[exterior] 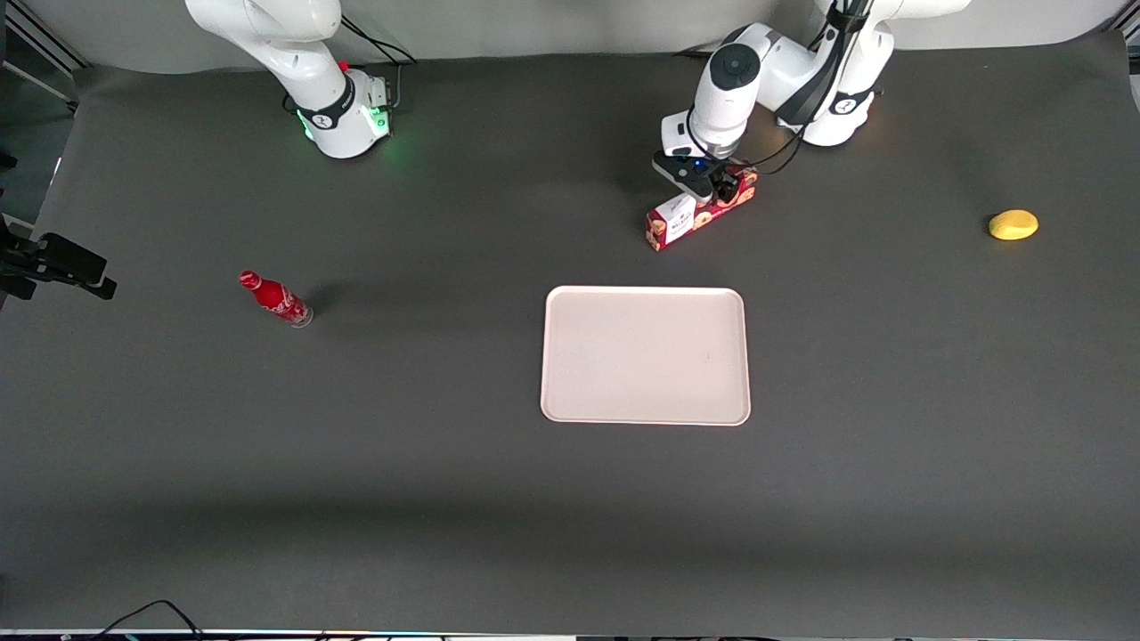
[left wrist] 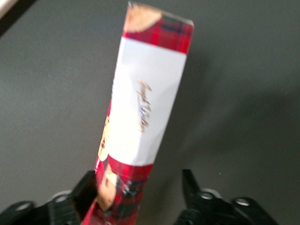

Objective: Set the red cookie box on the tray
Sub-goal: 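Lift the cookie box upright with the left gripper toward the tray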

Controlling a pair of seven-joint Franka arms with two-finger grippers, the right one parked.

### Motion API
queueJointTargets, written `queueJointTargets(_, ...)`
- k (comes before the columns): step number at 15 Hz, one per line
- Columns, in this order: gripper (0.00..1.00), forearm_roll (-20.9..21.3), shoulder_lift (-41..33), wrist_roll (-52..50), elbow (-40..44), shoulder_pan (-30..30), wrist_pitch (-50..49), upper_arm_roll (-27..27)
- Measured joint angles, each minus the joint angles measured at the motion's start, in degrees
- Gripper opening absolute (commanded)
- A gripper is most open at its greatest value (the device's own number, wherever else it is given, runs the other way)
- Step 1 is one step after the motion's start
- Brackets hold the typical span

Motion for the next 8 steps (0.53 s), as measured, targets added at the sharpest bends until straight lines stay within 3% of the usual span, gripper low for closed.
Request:
queueJointTargets(4,0.00,1.6,0.1,0.0,1.4,0.9,0.0,1.4)
queueJointTargets(8,0.00,7.8,1.8,0.2,1.8,1.1,0.0,7.0)
